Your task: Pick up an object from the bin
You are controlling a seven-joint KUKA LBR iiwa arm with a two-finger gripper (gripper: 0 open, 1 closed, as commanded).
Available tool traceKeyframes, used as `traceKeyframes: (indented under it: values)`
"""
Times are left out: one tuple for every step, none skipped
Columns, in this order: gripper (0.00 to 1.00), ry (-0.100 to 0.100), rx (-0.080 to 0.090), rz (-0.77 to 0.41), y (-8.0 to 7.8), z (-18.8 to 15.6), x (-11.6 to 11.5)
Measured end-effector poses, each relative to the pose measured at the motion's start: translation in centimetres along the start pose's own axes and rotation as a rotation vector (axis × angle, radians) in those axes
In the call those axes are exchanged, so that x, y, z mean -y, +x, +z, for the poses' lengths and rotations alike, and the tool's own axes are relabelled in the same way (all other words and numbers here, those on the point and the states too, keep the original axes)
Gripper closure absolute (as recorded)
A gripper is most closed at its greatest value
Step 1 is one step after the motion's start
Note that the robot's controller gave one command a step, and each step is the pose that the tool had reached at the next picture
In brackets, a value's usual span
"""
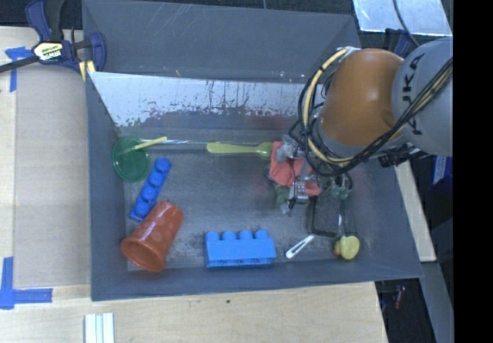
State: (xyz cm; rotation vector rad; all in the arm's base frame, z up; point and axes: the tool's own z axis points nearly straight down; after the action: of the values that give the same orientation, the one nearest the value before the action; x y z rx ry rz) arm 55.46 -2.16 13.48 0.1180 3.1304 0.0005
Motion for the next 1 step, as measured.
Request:
traceKeyframes:
  values:
    - [0.0,0.0,0.005,0.093,-0.97,3.55,1.74]
